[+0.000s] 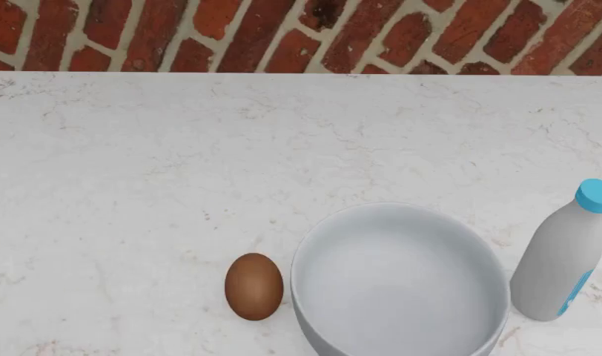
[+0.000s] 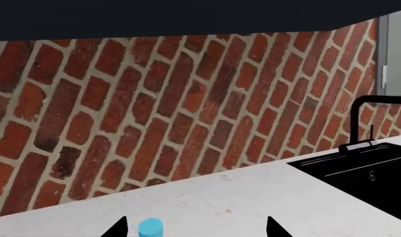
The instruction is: Place the eggs and milk next to the bowl.
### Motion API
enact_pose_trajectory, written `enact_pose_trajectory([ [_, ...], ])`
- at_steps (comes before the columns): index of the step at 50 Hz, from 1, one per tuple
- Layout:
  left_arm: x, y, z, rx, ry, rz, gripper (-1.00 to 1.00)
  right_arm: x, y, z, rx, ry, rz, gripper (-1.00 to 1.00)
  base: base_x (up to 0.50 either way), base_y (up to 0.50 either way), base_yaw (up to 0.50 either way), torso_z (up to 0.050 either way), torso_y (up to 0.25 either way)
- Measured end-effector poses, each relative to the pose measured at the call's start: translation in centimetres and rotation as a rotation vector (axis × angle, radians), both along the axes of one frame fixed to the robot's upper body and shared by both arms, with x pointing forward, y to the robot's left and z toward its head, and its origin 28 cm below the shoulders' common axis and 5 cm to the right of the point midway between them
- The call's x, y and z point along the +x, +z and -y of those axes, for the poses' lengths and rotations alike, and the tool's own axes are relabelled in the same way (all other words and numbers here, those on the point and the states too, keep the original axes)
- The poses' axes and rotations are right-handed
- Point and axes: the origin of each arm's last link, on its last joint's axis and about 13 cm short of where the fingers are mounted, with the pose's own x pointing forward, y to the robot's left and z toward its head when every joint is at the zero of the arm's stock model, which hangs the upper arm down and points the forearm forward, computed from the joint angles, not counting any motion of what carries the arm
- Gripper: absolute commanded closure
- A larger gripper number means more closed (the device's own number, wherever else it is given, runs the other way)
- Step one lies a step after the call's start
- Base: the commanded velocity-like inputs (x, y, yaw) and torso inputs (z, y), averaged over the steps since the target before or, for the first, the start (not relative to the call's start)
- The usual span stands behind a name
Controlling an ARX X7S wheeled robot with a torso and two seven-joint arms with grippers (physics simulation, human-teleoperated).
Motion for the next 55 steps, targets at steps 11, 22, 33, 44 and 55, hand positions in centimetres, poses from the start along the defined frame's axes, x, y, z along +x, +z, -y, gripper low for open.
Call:
enact_pose_trajectory([
  [11, 0.5, -0.7, -0.9, -0.026, 0.042, -0.021, -1.0, 0.1, 0.1, -0.1, -0.003, 0.004, -0.002, -1.0, 0.0, 0.0, 0.0, 0.0, 0.0],
  [22, 1.8, -1.6, -1.7, -0.063, 0.06, -0.048, -1.0, 0.2, 0.3, -0.3, -0.007, 0.009, -0.003, -1.0, 0.0, 0.0, 0.0, 0.0, 0.0],
  [33, 3.4, -2.8, -2.2, -0.093, 0.07, -0.08, -1.0, 0.3, 0.4, -0.4, -0.011, 0.011, -0.006, -1.0, 0.0, 0.0, 0.0, 0.0, 0.0],
  [44, 4.9, -3.7, -2.5, -0.097, 0.08, -0.107, -1.0, 0.4, 0.4, -0.5, -0.013, 0.01, -0.009, -1.0, 0.0, 0.0, 0.0, 0.0, 0.0],
  [55, 5.9, -4.5, -2.7, -0.092, 0.087, -0.133, -1.0, 0.4, 0.4, -0.5, -0.014, 0.008, -0.011, -1.0, 0.0, 0.0, 0.0, 0.0, 0.0],
])
